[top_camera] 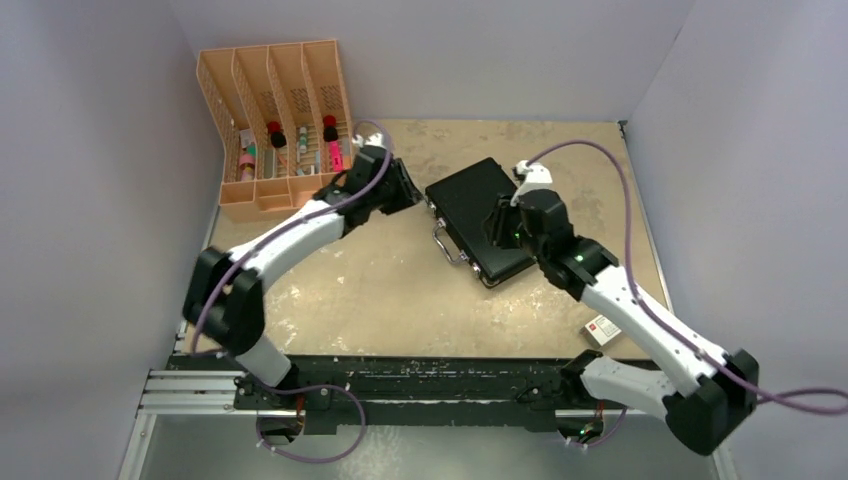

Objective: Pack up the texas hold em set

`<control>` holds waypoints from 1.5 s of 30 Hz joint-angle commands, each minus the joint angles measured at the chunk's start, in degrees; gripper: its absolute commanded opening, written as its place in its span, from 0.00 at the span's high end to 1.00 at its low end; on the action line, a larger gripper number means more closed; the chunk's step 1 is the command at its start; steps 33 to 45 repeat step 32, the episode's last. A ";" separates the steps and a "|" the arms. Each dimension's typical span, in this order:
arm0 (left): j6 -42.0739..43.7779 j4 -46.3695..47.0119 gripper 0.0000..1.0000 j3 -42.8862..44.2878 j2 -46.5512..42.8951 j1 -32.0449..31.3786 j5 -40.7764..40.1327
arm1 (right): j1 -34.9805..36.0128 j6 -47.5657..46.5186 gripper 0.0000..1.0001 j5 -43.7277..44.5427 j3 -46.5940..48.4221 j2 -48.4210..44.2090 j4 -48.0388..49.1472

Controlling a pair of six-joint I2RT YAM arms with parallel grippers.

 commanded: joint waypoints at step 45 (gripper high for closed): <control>23.75 -33.42 0.28 5.42 -60.71 0.35 -48.77 | -0.02 -0.97 0.20 29.30 21.57 -36.19 -16.94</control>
